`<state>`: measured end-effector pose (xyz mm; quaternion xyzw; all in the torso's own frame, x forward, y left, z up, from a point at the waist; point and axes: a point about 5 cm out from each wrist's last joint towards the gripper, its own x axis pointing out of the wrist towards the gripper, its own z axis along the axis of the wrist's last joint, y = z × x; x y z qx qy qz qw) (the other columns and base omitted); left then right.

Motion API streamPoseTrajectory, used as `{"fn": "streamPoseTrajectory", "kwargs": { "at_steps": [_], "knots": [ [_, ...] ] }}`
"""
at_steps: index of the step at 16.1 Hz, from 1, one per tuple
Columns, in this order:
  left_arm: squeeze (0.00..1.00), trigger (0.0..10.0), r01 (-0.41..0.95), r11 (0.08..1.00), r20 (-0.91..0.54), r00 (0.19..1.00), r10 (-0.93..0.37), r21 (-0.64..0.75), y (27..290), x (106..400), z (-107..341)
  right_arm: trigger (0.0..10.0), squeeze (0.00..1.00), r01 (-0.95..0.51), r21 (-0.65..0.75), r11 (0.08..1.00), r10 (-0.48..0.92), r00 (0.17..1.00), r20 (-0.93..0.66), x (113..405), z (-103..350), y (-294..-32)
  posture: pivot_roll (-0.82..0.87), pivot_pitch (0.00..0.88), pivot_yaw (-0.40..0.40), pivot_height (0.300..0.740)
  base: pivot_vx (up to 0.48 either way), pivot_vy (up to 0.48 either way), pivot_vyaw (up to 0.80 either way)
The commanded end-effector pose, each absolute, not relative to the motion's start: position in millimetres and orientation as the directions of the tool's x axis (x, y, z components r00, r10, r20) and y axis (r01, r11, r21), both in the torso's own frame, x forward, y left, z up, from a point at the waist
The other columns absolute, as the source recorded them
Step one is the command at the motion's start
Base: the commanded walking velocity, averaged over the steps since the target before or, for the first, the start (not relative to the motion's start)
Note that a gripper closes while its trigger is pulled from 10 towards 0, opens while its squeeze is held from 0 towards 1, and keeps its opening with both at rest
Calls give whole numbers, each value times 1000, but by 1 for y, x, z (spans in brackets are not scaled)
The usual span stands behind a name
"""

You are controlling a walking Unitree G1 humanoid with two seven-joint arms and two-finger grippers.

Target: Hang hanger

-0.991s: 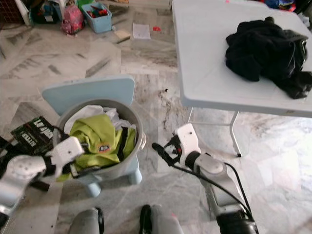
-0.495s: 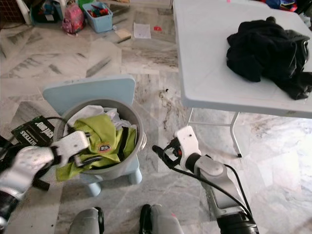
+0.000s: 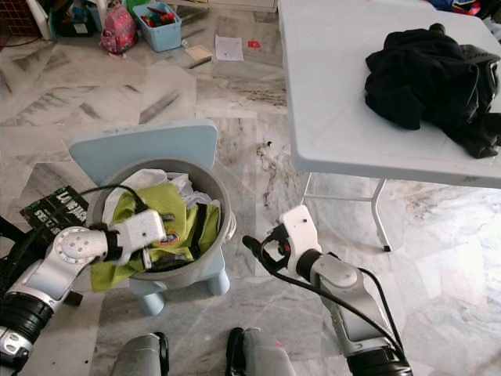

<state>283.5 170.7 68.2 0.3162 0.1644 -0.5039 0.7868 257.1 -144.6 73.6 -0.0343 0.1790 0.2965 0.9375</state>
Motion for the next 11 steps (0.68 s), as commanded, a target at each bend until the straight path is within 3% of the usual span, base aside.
{"fn": "streamPoseTrajectory", "kwargs": {
  "at_steps": [1, 2, 3, 9, 11],
  "knots": [
    [1000, 10000, 922, 248, -613, 382, -691, 296, 172, 277, 62, 10000, 275, -557, 38, 829, 532, 767, -358, 255, 74, -148, -69, 182, -87, 740, 0, 0, 0],
    [561, 10000, 931, 233, -623, 361, -694, 279, 173, 276, 61, 10000, 0, -562, 40, 826, 536, 764, -359, 254, 74, -147, -68, 184, -88, 740, 0, 0, 0],
    [0, 10000, 939, 221, -635, 341, -694, 263, 174, 275, 60, 10000, 0, -566, 41, 823, 541, 761, -359, 254, 74, -146, -69, 188, -89, 740, 0, 0, 0],
    [0, 10000, 966, 164, -707, 257, -659, 198, 186, 271, 48, 10000, 0, -570, 32, 821, 537, 752, -382, 251, 74, -151, -89, 196, -88, 740, 0, 0, 0],
    [0, 9059, 965, 188, -709, 261, -655, 182, 187, 273, 44, 10000, 0, -568, 35, 823, 535, 752, -386, 249, 74, -152, -92, 196, -88, 740, 0, 0, 0]
  ]
}}
